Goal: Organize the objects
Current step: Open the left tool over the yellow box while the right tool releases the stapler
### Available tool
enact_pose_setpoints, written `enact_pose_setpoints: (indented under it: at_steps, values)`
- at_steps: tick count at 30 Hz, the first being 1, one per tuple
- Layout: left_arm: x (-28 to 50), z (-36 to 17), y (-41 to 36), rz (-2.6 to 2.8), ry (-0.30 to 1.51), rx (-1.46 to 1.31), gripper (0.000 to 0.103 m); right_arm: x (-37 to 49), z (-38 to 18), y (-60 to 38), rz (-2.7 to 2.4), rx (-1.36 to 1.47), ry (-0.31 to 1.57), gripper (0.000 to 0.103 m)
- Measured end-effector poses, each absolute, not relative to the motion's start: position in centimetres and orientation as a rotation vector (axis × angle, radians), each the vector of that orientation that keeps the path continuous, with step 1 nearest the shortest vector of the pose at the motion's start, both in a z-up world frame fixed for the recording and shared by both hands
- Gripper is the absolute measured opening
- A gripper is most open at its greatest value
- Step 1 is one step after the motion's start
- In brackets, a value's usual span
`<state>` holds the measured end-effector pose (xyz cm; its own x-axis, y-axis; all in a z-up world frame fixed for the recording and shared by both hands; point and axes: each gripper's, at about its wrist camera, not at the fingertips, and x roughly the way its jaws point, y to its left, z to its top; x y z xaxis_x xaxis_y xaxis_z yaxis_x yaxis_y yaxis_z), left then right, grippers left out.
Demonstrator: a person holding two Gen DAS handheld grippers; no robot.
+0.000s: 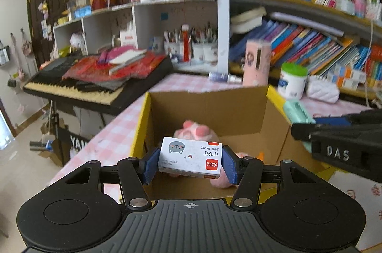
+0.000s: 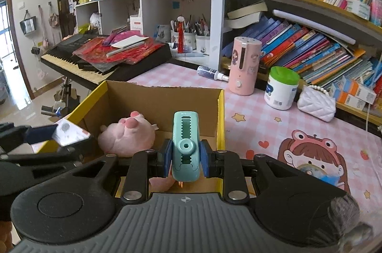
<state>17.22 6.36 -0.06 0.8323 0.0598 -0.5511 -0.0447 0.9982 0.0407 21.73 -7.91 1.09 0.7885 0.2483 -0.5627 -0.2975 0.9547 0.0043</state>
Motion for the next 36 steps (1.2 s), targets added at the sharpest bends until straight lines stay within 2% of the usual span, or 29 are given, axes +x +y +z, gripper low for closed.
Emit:
enact_pose_setpoints:
  at_steps: [10,25,27,29,36]
  values:
    - [19.9,-2.6,6.2,0.084,0.709,0.016,0.054,25.0,-0.8,-6.8,0.378,-0.121,0.661,0.023]
    - [20.7,-3.1,5.7,0.082,0.728,-0.002,0.057,26.7,-2.4,-6.6,0.427,-0.119,0.726,0.023]
    - [20.4,-3.0,5.6,0.087,0.713,0.0,0.061,26.7,-2.4,-6.6,0.427,-0.114,0.727,0.023]
    - [19.8,-2.7,5.4,0.074,0.683,0.001,0.073,26.8,-2.3,-6.7,0.422,-0.111,0.724,0.023]
    - [18.6,-1.8,5.0,0.069,0.624,0.009,0.075,27.3,-2.2,-7.1,0.388,-0.089,0.726,0.023]
